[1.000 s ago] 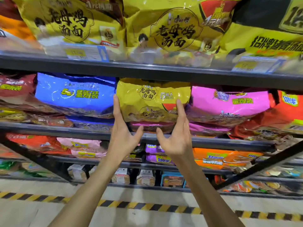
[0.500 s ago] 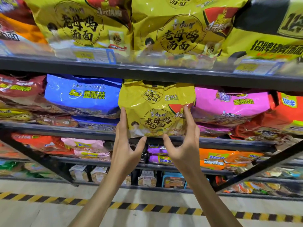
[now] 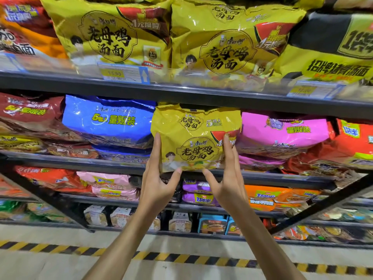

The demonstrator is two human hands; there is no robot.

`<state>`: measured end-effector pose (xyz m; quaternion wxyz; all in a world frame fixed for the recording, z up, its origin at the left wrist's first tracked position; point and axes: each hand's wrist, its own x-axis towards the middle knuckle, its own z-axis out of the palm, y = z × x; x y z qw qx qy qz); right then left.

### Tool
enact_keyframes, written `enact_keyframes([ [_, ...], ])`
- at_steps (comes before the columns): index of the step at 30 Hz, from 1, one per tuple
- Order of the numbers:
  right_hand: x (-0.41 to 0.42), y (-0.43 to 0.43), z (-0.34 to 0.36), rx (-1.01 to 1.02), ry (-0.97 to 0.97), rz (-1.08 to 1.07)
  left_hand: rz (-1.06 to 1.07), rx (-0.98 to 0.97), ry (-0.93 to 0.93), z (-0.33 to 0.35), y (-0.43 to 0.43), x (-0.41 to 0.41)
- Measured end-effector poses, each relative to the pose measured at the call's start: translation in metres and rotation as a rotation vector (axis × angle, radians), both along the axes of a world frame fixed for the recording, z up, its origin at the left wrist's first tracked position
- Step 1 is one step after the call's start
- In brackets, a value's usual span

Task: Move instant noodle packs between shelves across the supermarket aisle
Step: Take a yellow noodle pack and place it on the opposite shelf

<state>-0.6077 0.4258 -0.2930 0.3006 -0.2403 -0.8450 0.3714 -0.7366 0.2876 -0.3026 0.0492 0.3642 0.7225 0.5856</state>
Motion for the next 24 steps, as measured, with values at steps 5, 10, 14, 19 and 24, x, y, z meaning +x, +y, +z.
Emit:
enact_keyframes([
  [5,0.011,-0.008,0.007,-0.024,0.044,-0.028,-0.004,0.007,-0.066,0.004,-0.009,0.016],
  [10,0.023,-0.017,0.017,-0.051,0.078,-0.004,-0.017,0.039,-0.100,0.004,-0.015,0.032],
  [14,0.035,-0.022,0.029,-0.056,0.059,0.030,0.007,0.030,-0.081,0.010,-0.023,0.042],
  [19,0.053,-0.030,0.040,-0.076,0.023,0.055,0.006,-0.011,-0.035,0.019,-0.037,0.054],
  [24,0.068,-0.045,0.052,-0.049,-0.027,0.044,-0.001,-0.024,-0.014,0.030,-0.054,0.061],
])
